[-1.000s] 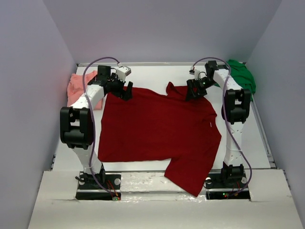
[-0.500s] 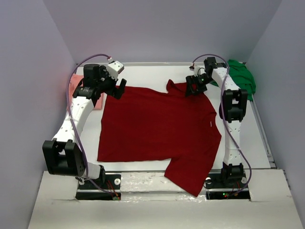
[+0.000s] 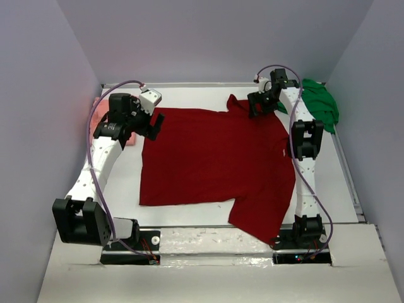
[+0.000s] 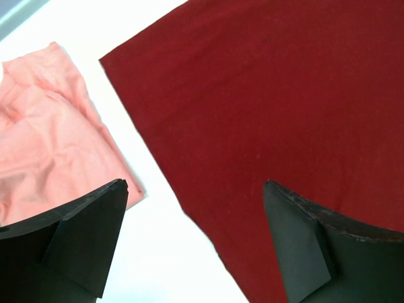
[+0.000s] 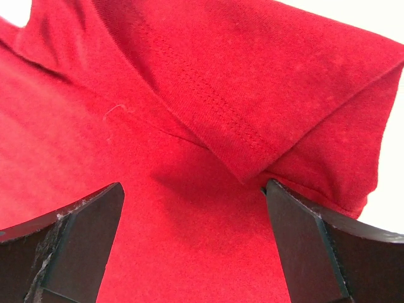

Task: Fold and stack the t-shirts
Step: Flatten the tshirt out

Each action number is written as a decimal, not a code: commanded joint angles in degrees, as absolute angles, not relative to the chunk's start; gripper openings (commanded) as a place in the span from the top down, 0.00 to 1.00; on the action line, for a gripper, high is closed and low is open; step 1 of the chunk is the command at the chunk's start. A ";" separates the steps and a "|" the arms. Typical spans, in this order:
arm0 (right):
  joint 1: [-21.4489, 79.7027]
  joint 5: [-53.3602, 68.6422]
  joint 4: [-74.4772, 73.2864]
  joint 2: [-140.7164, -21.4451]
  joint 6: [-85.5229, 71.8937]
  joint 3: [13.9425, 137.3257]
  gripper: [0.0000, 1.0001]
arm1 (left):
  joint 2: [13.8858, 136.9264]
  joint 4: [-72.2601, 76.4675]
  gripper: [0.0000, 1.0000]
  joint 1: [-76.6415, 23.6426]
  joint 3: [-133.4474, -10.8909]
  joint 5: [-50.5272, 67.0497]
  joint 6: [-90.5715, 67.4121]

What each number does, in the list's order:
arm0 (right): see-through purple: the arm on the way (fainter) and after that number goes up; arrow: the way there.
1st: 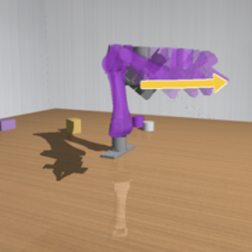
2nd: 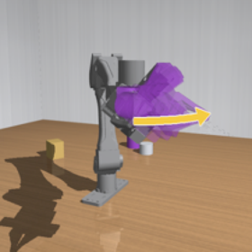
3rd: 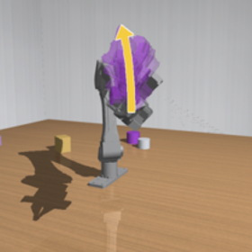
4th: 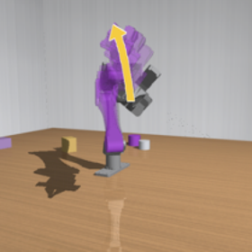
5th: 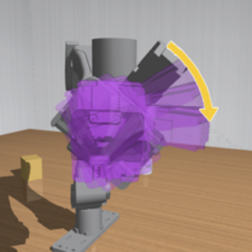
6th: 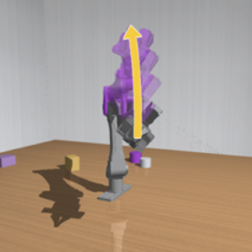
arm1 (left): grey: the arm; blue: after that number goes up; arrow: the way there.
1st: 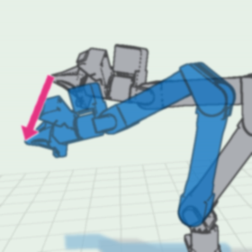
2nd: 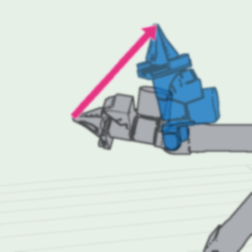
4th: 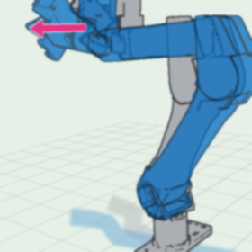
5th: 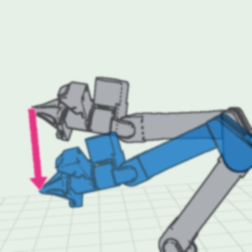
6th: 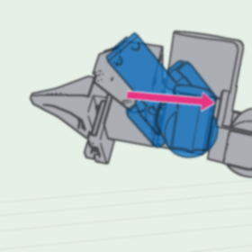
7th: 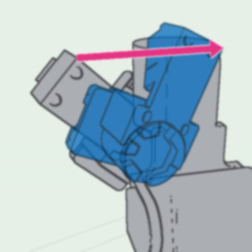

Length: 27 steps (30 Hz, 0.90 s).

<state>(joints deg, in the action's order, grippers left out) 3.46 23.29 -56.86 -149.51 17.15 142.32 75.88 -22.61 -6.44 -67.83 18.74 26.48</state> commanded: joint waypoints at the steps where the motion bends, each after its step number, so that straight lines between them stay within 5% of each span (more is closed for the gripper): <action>1: 2.03 16.61 -52.65 -151.96 17.67 145.80 0.00 | 71.28 -23.20 0.01 -6.68 -67.15 17.49 25.23; 16: 0.79 16.87 -41.92 -152.06 18.98 148.19 0.00 | 71.54 -22.41 0.01 -6.68 -66.44 15.21 23.20; 27: 0.26 25.66 -42.98 -117.31 21.27 120.71 0.00 | 74.44 -21.88 0.01 -6.85 -70.03 19.07 22.15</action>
<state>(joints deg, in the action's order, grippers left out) 0.91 21.30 -45.15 -134.39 19.79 125.38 73.91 -22.96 -6.44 -66.15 16.91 23.24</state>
